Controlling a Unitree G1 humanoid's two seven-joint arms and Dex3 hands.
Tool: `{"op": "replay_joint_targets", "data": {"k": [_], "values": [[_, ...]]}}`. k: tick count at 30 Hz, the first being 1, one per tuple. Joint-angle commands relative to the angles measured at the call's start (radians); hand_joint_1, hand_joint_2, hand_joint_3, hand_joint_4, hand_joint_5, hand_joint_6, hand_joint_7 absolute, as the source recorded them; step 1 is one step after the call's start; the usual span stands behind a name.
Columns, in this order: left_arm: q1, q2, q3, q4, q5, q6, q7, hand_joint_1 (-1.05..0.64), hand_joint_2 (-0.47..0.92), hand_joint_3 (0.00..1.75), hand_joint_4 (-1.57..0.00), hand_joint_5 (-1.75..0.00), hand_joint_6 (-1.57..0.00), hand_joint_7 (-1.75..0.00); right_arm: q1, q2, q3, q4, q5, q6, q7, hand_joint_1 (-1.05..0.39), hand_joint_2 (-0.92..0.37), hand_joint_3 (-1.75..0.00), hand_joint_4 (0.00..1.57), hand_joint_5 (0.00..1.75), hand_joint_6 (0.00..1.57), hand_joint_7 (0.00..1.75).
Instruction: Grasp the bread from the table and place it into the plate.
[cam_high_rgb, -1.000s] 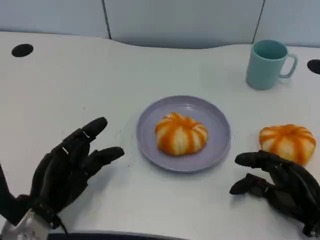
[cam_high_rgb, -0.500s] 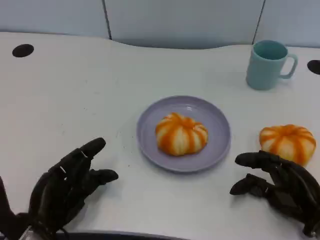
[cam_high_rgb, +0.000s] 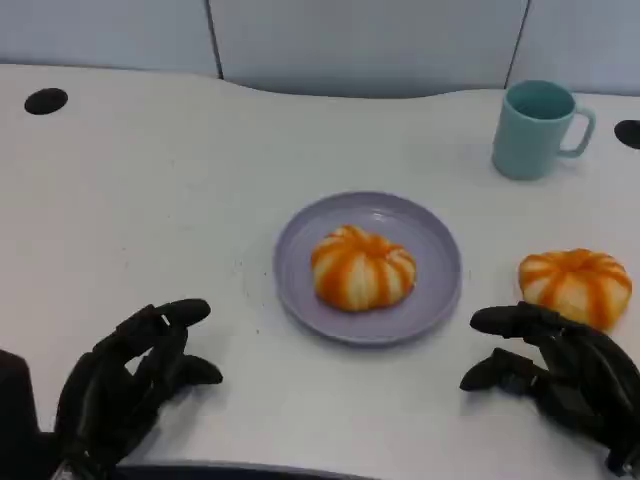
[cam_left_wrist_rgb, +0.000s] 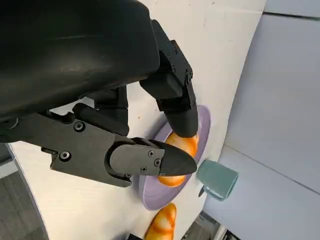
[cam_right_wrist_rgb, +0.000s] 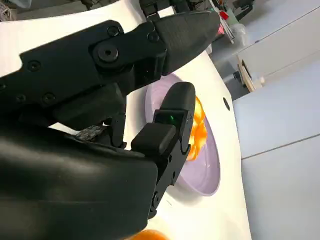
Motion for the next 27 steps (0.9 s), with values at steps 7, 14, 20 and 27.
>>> {"op": "replay_joint_targets", "data": {"k": [7, 14, 20, 27], "values": [[0.005, -0.001, -0.018, 0.017, 0.024, -0.025, 0.047, -0.63, 0.92, 0.25, -0.49, -1.6, -0.63, -0.89, -0.001, -0.041, -0.013, 0.04, -0.005, 0.02, 0.002, -0.4, -0.92, -0.08, 0.66, 1.12, 0.76, 0.63], [-0.025, -0.009, -0.026, 0.073, 0.032, -0.077, 0.047, -0.63, 0.92, 0.26, -0.46, -1.63, -0.58, -0.97, -0.05, -0.06, -0.033, 0.152, -0.009, -0.041, 0.036, -0.42, -0.92, -0.07, 0.66, 1.08, 0.79, 0.61], [-0.034, -0.011, -0.025, 0.087, 0.034, -0.095, 0.05, -0.63, 0.92, 0.27, -0.45, -1.62, -0.57, -0.98, -0.075, -0.059, -0.054, 0.215, -0.004, -0.08, 0.069, -0.4, -0.92, -0.09, 0.65, 1.05, 0.8, 0.57], [-0.028, -0.005, -0.033, 0.088, 0.053, -0.114, 0.059, -0.62, 0.92, 0.33, -0.45, -1.61, -0.56, -1.0, -0.085, -0.061, -0.051, 0.245, -0.023, -0.102, 0.06, -0.41, -0.92, -0.09, 0.64, 1.07, 0.79, 0.57]]}}
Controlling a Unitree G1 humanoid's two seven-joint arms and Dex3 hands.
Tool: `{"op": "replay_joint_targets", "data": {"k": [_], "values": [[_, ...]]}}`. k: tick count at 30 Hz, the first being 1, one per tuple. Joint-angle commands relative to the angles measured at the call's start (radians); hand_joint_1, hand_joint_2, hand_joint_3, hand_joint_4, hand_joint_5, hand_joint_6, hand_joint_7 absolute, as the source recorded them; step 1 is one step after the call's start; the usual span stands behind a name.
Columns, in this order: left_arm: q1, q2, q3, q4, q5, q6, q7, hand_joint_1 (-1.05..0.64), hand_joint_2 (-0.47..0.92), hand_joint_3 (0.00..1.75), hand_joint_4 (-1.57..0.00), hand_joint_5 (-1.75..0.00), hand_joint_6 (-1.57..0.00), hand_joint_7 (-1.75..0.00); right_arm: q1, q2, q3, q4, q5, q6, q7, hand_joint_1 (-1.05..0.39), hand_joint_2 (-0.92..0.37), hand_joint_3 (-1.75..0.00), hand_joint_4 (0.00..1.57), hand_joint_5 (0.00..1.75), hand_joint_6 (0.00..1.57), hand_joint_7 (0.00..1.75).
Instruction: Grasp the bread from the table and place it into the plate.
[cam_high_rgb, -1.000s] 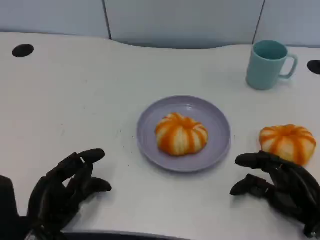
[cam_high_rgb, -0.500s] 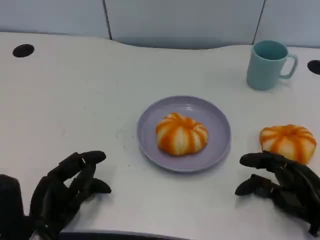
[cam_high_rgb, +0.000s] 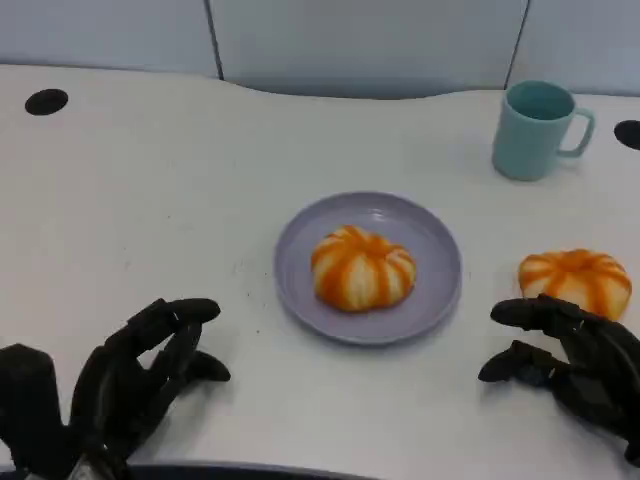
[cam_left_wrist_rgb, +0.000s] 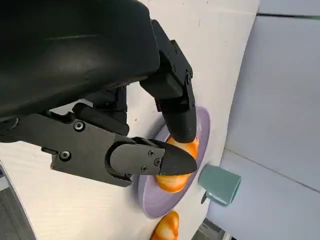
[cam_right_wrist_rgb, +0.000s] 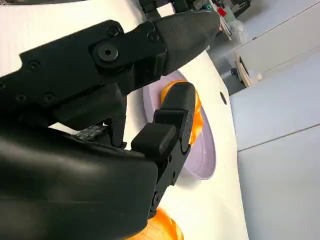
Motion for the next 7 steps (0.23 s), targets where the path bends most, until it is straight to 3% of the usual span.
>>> {"op": "replay_joint_targets", "data": {"k": [1, 7], "values": [[0.007, 0.01, 0.002, 0.018, 0.015, -0.018, 0.019, -0.62, 0.92, 0.31, -0.45, -1.61, -0.56, -1.0, 0.01, -0.016, -0.005, 0.042, -0.017, -0.006, -0.006, -0.4, -0.92, -0.09, 0.63, 1.07, 0.78, 0.57], [0.009, 0.005, 0.008, 0.01, 0.002, -0.006, 0.028, -0.61, 0.92, 0.3, -0.47, -1.58, -0.55, -0.97, 0.005, -0.015, -0.006, 0.055, -0.023, -0.029, -0.003, -0.4, -0.92, -0.1, 0.62, 1.09, 0.79, 0.56]]}}
